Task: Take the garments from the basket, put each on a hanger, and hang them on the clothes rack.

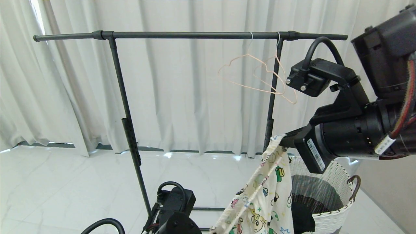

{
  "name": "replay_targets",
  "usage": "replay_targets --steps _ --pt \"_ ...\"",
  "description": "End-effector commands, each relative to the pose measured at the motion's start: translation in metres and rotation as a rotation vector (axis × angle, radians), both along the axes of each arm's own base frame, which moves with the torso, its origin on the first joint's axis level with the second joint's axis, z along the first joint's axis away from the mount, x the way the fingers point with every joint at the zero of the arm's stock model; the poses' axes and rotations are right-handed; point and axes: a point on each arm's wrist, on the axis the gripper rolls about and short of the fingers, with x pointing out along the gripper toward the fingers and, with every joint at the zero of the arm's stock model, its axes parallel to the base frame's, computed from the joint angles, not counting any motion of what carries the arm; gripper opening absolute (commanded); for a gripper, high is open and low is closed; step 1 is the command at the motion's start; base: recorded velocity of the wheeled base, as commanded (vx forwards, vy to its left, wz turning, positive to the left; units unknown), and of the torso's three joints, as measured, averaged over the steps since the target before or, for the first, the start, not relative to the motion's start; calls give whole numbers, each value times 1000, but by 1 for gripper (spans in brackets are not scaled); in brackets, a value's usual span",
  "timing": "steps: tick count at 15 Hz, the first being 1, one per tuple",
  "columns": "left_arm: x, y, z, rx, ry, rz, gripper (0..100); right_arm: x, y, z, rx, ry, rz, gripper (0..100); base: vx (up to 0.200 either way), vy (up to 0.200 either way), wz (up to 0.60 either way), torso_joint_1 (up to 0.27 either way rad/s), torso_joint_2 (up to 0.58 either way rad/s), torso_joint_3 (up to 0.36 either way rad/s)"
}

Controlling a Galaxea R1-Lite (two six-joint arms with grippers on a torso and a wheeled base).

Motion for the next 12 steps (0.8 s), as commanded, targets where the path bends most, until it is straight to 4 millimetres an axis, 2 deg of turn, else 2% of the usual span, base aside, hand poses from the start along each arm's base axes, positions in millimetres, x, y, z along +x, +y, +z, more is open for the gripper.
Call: replay_targets --steps 1,2,5,7,8,9,11,12 --pt "-3 5 10 -18 -42 2 0 -7 -11 1 5 -2 -5 0 0 0 0 0 0 0" --pt "-3 6 13 -8 -66 2 0 -9 -16 1 -2 6 -10 0 0 0 0 0 0 0" --pt "-10 20 53 -74 -193 -80 0 -28 -46 4 -19 115 -88 0 0 0 0 0 0 0" --pt "-8 28 81 -113 -240 -138 0 -38 -58 6 -5 168 -133 0 0 0 0 0 0 0" --pt "0 32 115 -120 -246 -147 0 -44 -67 9 20 186 -157 0 0 0 0 0 0 0" --pt "6 32 141 -140 -241 -149 0 -47 -70 14 42 172 -157 0 0 0 0 0 0 0" --pt "10 38 193 -163 -216 -173 0 -47 -71 34 110 123 -155 0 0 0 0 0 0 0" --pt "9 40 206 -159 -212 -189 0 -46 -70 40 128 112 -154 0 0 0 0 0 0 0"
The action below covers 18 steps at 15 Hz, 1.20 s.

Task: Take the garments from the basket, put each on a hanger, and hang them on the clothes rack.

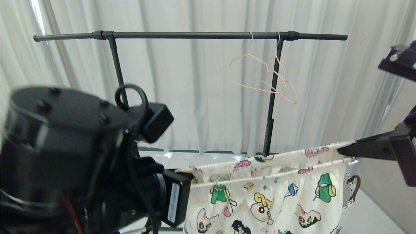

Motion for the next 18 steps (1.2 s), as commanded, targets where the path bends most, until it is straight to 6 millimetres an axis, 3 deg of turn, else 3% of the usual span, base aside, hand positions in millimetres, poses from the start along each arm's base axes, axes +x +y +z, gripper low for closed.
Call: replay_targets --steps 1,4,8,11,13,18 --pt "-4 23 78 -39 -39 -59 0 3 1 22 66 -55 -10 0 0 0 0 0 0 0" --pt "-6 26 101 -26 -98 -102 0 11 3 42 94 -125 -14 0 0 0 0 0 0 0" --pt "-6 29 101 -13 -114 -97 0 14 -10 45 45 -181 -26 0 0 0 0 0 0 0" --pt "-1 27 106 -22 -169 -106 0 -1 -26 45 51 -180 -22 0 0 0 0 0 0 0" --pt "14 10 112 -91 -255 -107 0 -29 -47 37 28 -144 38 0 0 0 0 0 0 0" --pt "38 -16 106 -64 -289 -123 0 -49 -42 28 17 -104 208 0 0 0 0 0 0 0"
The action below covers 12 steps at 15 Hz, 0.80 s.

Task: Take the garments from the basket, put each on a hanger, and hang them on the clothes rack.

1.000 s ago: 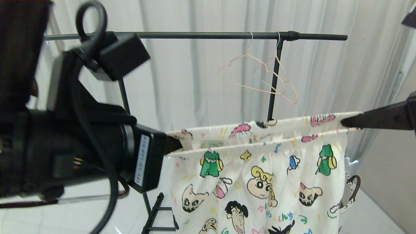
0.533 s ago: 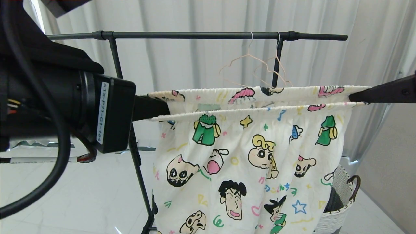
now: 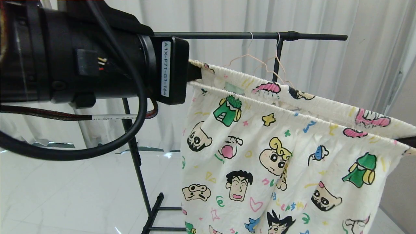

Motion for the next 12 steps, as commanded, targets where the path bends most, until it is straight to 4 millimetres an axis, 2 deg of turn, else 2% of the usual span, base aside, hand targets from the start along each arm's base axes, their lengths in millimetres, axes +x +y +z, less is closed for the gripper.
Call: replay_targets --steps 1,4,8,9,12 --pt "14 -10 -5 16 14 12 0 -6 1 -1 6 8 50 0 0 0 0 0 0 0" --pt "14 -8 -5 13 18 12 0 -5 3 -2 3 15 45 0 0 0 0 0 0 0" --pt "-1 9 -4 32 44 12 0 22 22 -1 34 -6 -54 0 0 0 0 0 0 0" --pt "-18 18 -8 47 82 -42 0 39 37 3 80 -39 -81 0 0 0 0 0 0 0" --pt "-43 24 -16 42 113 -133 0 63 64 14 148 -76 -80 0 0 0 0 0 0 0"
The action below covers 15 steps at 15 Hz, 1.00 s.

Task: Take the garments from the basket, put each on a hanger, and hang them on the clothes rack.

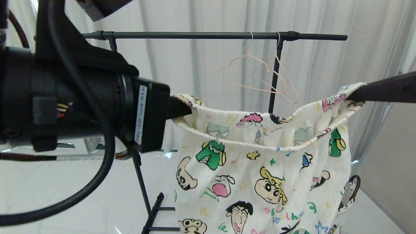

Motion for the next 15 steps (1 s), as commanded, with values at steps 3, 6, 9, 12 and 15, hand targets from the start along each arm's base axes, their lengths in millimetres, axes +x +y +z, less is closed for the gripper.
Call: replay_targets --steps 3,6,9,12,15 --pt "-41 7 -5 -9 2 -151 0 36 42 7 11 -6 -11 0 0 0 0 0 0 0" --pt "-48 11 -9 -2 6 -168 0 41 48 8 9 -5 -11 0 0 0 0 0 0 0" --pt "-45 13 -8 0 -4 -140 0 36 37 8 -11 11 -30 0 0 0 0 0 0 0" --pt "-1 16 6 -7 -44 55 0 6 -3 10 -68 53 -34 0 0 0 0 0 0 0" --pt "20 3 9 -1 -43 87 0 -17 -24 1 -119 66 8 0 0 0 0 0 0 0"
